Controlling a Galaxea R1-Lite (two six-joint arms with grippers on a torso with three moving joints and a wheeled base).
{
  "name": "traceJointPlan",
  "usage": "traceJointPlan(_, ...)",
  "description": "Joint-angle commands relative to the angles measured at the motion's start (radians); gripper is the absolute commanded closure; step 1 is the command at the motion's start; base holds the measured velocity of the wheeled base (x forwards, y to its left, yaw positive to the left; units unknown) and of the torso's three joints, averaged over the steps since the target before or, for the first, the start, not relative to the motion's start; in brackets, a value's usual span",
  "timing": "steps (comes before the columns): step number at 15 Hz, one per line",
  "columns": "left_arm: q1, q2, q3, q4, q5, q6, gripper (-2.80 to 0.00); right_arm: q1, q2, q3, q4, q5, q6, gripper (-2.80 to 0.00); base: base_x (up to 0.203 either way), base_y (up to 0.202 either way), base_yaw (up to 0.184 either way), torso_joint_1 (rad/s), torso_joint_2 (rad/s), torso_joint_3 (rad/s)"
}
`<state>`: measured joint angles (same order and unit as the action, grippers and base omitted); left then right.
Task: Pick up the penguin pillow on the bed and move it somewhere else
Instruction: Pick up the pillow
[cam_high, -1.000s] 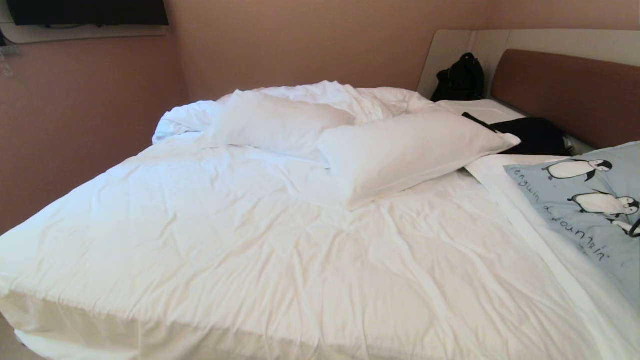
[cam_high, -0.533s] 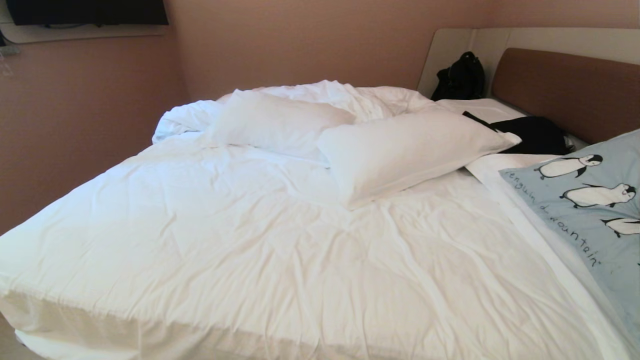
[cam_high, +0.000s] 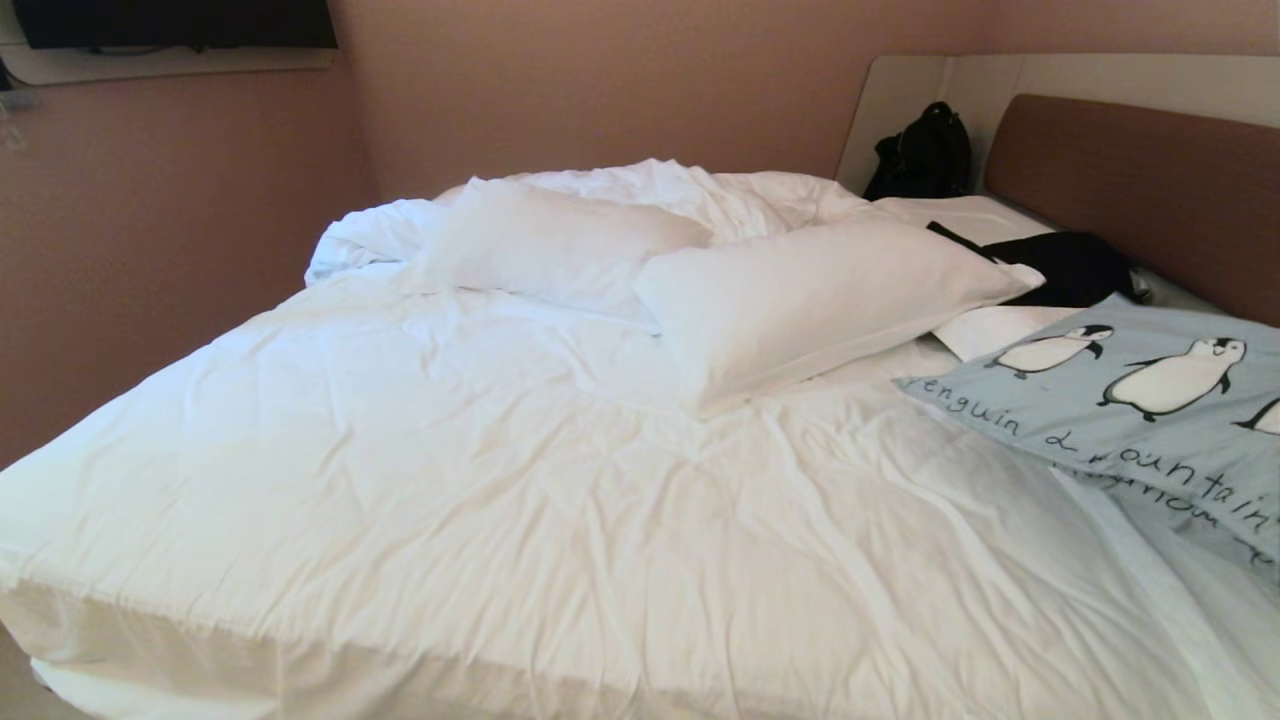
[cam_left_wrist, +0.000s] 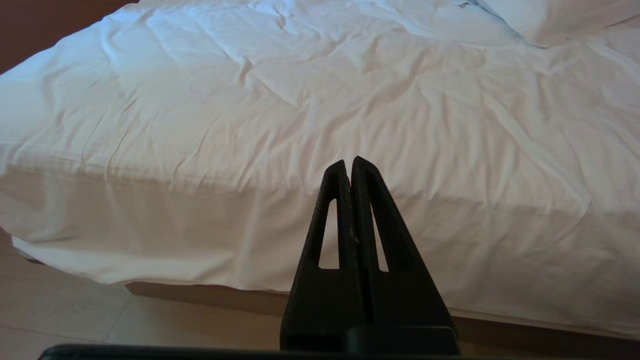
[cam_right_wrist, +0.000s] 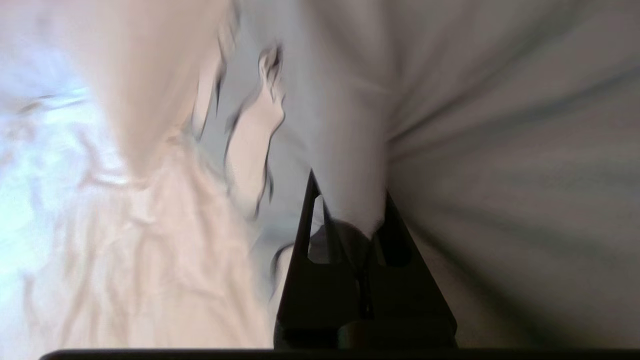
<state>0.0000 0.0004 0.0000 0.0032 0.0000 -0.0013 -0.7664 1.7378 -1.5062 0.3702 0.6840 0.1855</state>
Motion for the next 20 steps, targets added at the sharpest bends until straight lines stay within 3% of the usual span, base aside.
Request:
traceJointPlan(1, 0.000, 0.001, 0.000, 0.000, 0.000, 0.000, 0.00, 0.005, -0.122, -0.001, 0.004, 0.074, 0.037, 0.00, 0.000, 0.000, 0.000, 0.000, 0.00, 0.000)
traceJointPlan(6, 0.000, 0.000, 0.000, 0.000, 0.000, 0.000, 0.00, 0.040, -0.291, -0.005, 0.020, 0.143, 0.121, 0.00, 0.000, 0.000, 0.000, 0.000, 0.00, 0.000)
traceJointPlan(11, 0.000, 0.000, 0.000, 0.000, 0.000, 0.000, 0.00, 0.113, -0.377, -0.070, 0.021, 0.133, 0.281, 0.00, 0.000, 0.000, 0.000, 0.000, 0.00, 0.000)
traceJointPlan(15, 0.000, 0.000, 0.000, 0.000, 0.000, 0.001, 0.00, 0.149, -0.386, -0.054, 0.040, 0.080, 0.333, 0.00, 0.000, 0.000, 0.000, 0.000, 0.00, 0.000)
traceJointPlan(20, 0.000, 0.000, 0.000, 0.000, -0.002, 0.002, 0.00, 0.148, -0.371, 0.009, 0.032, 0.051, 0.336, 0.00, 0.000, 0.000, 0.000, 0.000, 0.00, 0.000)
